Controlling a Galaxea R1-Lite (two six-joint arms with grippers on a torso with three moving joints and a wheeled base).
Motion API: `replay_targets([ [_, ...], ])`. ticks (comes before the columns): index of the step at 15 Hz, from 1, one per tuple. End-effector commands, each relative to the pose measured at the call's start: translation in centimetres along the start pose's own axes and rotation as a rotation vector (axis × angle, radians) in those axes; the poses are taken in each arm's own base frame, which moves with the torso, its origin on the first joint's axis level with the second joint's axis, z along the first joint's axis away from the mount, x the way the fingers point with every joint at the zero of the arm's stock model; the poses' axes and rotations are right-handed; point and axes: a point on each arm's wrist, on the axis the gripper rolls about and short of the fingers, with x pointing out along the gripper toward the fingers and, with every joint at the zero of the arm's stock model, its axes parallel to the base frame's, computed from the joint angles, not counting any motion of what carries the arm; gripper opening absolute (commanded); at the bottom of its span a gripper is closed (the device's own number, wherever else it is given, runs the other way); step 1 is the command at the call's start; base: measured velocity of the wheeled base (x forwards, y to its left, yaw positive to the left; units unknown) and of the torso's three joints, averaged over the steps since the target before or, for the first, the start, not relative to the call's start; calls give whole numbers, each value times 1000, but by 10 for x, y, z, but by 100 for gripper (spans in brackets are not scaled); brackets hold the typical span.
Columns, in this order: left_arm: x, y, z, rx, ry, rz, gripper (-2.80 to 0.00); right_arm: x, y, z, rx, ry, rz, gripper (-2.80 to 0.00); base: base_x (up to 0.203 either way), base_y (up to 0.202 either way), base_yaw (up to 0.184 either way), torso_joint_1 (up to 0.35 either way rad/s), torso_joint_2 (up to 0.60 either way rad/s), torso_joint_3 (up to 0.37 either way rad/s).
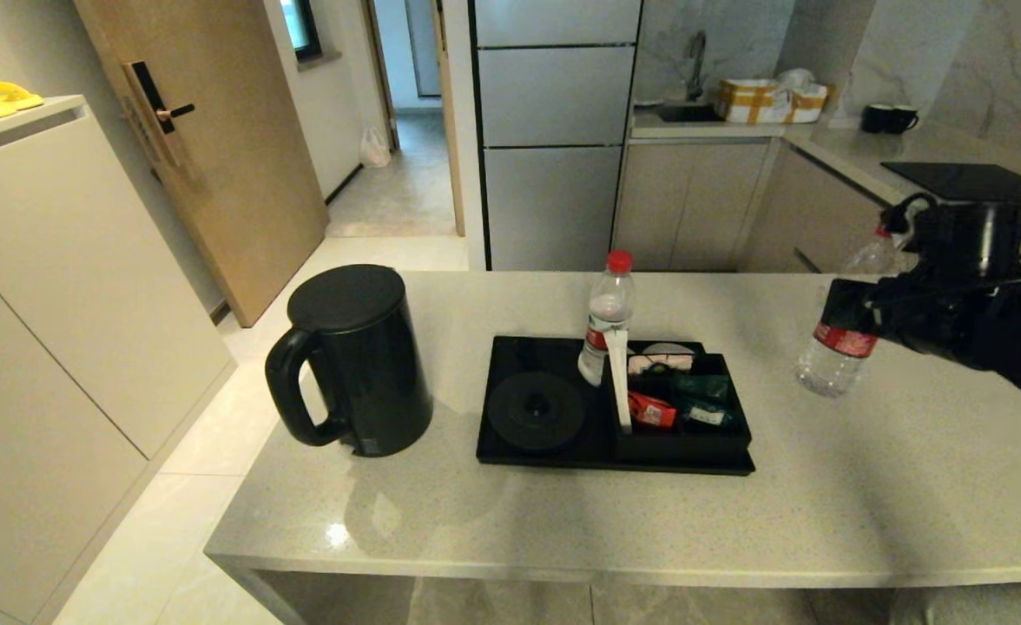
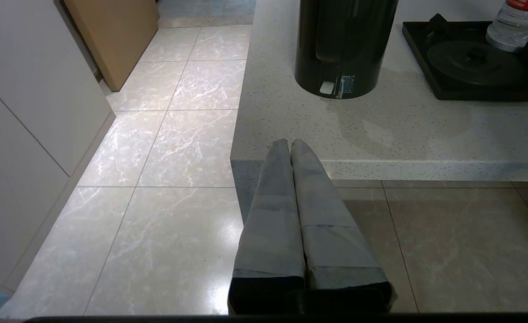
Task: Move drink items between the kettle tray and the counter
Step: Return the bottled water to its original position
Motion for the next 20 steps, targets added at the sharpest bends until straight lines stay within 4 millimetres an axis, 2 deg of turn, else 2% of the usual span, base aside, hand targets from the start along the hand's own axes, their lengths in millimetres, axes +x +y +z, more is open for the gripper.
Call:
replay_targets([
  [1,0,0,0,1,3,0,-280,-8,23,35,-1,-60,45,-280,0,0,0,0,0,0],
  [3,0,0,0,1,2,0,-280,15,56,37,-44,-55,38,-280,0,0,0,0,0,0],
  [6,0,0,0,0,3,0,-280,53,107,27,-131,-71,38,-280,0,0,0,0,0,0],
  [9,0,0,0,0,3,0,-280,86,141,22,-154,-104,27,-280,0,0,0,0,0,0],
  [11,0,0,0,1,3,0,-280,103,152,17,-174,-102,26,-280,0,0,0,0,0,0],
  [14,0,0,0,0,3,0,-280,123,157,-10,-210,-69,23,-280,0,0,0,0,0,0],
  [20,0,0,0,1,3,0,-280,132,159,-21,-186,-69,16,-280,0,0,0,0,0,0],
])
